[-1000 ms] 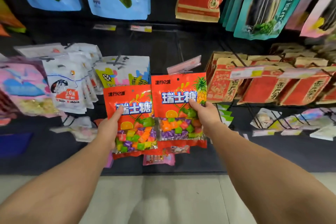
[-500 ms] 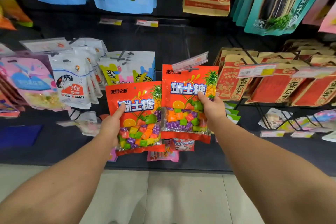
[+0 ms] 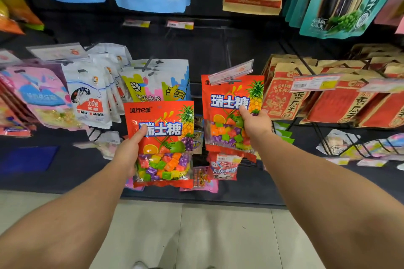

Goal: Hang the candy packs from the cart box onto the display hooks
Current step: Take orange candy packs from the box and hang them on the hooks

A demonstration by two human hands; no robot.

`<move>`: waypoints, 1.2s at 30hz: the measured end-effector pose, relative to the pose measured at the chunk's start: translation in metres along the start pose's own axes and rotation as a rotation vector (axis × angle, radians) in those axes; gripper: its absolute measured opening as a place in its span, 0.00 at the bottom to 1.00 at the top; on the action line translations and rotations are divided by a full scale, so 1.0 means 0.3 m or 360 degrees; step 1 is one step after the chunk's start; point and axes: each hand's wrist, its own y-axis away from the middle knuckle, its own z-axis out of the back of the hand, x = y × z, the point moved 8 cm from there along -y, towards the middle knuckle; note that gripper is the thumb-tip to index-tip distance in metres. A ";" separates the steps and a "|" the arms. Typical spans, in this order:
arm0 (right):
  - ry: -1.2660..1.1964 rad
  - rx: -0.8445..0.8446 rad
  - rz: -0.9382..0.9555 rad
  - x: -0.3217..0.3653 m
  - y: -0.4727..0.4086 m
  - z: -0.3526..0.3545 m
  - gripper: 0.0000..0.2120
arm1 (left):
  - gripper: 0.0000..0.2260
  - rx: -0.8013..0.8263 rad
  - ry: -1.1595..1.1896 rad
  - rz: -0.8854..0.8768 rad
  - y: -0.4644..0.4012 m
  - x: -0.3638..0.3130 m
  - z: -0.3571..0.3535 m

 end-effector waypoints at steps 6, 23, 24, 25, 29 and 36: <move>0.0157 -0.0081 -0.0050 0.019 -0.011 0.014 0.32 | 0.21 0.0174 -0.0092 -0.0001 0.035 -0.014 -0.164; -0.0165 0.0101 -0.0055 0.047 0.018 0.026 0.39 | 0.27 0.0329 -0.0197 0.0176 0.077 -0.049 -0.615; -0.0159 0.0082 -0.0060 0.049 0.017 0.034 0.40 | 0.29 0.0349 -0.0210 0.0209 0.077 -0.044 -0.622; -0.0158 0.0081 -0.0075 0.047 0.015 0.035 0.40 | 0.31 0.0372 -0.0218 0.0234 0.077 -0.040 -0.627; -0.0176 0.0085 -0.0049 0.043 0.011 0.031 0.44 | 0.30 0.0403 -0.0259 0.0253 0.082 -0.045 -0.635; -0.0041 0.0037 -0.0064 0.025 -0.018 0.031 0.35 | 0.32 0.0231 -0.0369 0.0196 0.067 -0.063 -0.622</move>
